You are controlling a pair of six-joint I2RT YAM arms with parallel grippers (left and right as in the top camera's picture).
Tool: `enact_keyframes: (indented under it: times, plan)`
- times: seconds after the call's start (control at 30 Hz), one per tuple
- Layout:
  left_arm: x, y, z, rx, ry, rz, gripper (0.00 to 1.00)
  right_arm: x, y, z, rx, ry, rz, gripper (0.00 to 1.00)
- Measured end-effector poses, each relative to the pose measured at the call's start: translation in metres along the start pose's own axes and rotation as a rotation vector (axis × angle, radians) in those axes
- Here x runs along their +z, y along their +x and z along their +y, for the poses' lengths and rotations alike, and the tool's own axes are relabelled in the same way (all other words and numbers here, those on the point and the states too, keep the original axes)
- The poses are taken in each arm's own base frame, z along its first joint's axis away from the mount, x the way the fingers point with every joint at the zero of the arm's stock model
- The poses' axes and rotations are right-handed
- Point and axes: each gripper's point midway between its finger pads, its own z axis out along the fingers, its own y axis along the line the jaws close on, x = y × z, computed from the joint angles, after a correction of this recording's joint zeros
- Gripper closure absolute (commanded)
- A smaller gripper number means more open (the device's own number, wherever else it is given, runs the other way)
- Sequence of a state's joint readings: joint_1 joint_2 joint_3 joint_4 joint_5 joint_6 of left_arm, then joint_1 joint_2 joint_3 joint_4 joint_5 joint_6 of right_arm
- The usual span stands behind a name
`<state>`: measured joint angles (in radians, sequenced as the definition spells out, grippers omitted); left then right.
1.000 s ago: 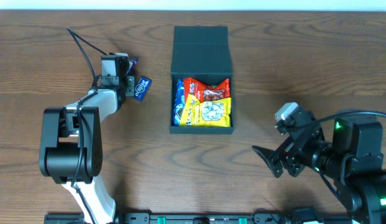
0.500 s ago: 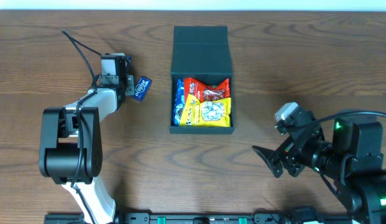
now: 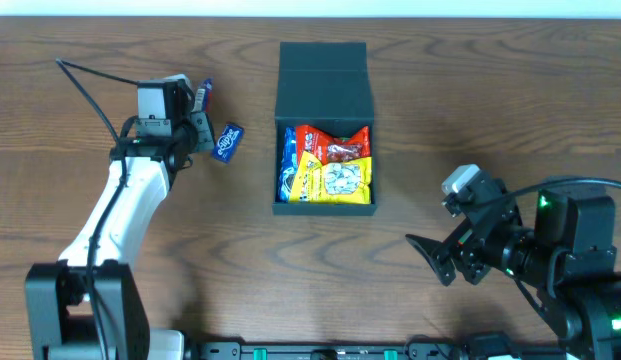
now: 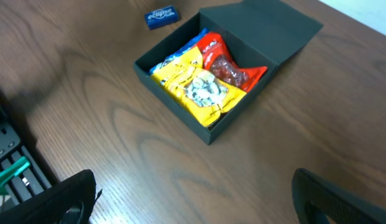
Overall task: Pack container
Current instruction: 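Carry the Eclipse pack right and lower it into the box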
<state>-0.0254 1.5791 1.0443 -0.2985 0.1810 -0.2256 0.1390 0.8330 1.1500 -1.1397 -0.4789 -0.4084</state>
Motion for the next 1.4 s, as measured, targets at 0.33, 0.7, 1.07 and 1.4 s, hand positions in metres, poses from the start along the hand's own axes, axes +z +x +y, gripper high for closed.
enact_keyframes:
  times: [0.33,0.7,1.07,1.4]
  plan:
    - [-0.01,0.072,-0.115,-0.028,0.273,0.233,0.94,0.0,0.0,0.0,0.001,0.0,0.001,0.01]
    - [-0.013,0.116,-0.139,-0.133,0.099,0.266,0.88,0.0,0.0,0.0,0.0,0.0,0.001,0.01]
    - [-0.01,0.104,-0.14,-0.175,0.092,0.208,0.42,0.0,0.0,0.0,0.0,0.0,0.001,0.01]
    - [-0.04,0.043,-0.131,0.093,0.054,-0.08,0.33,0.0,0.0,0.0,0.0,0.0,0.001,0.01]
